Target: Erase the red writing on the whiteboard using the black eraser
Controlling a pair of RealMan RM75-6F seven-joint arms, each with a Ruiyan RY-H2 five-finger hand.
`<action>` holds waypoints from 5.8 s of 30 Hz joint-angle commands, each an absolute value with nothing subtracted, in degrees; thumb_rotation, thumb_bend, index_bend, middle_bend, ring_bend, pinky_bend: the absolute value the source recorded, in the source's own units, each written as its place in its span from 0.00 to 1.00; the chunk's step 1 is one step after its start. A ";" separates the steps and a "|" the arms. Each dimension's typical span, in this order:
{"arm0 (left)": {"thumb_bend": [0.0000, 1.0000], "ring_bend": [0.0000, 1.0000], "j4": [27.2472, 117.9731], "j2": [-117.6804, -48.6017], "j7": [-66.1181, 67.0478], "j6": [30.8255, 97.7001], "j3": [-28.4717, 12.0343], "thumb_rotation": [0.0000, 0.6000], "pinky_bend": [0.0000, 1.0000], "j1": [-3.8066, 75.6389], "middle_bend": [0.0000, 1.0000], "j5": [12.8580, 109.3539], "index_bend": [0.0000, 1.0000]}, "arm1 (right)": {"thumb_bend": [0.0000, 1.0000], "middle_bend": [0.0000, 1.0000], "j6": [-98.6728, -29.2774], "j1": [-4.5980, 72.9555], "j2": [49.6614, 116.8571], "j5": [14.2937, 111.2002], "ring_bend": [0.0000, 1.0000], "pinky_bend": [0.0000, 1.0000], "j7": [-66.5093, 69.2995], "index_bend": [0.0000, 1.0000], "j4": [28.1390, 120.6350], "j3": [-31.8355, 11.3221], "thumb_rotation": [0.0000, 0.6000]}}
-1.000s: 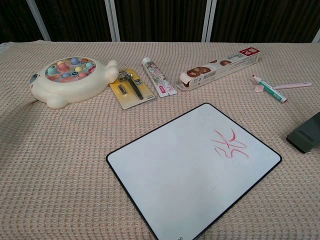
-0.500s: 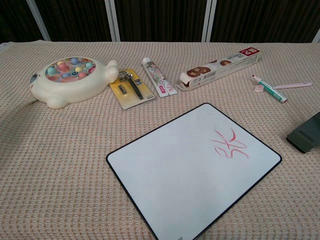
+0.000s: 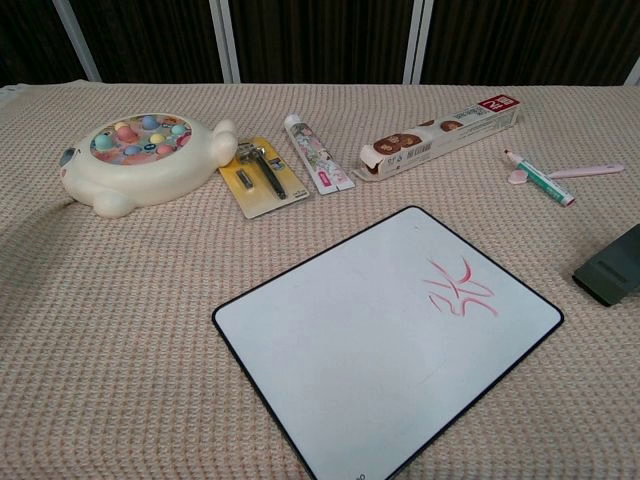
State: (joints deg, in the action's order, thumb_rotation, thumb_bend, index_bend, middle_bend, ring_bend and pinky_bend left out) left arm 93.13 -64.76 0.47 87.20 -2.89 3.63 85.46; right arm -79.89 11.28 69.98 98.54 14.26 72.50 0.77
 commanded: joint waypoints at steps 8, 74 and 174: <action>0.60 0.03 93.01 -65.22 1.49 87.08 -2.99 1.00 0.05 3.68 0.00 85.11 0.05 | 0.20 0.12 -76.54 16.28 75.86 102.39 0.12 0.12 20.43 0.05 61.04 2.81 1.00; 0.60 0.04 93.06 -65.72 4.09 87.16 -3.26 1.00 0.05 3.55 0.00 84.28 0.06 | 0.39 0.48 -72.04 26.09 84.12 99.61 0.44 0.29 19.59 0.47 50.53 3.81 1.00; 0.60 0.04 93.18 -64.78 2.92 86.93 -3.32 1.00 0.05 3.62 0.00 84.33 0.06 | 0.39 0.51 -46.85 39.87 81.97 76.38 0.47 0.34 -15.72 0.50 85.53 -1.54 1.00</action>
State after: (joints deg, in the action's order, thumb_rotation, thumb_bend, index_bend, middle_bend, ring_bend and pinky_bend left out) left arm 93.18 -64.78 2.92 86.93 -3.32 3.62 84.33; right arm -47.26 39.42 81.21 77.09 -15.52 86.59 -0.93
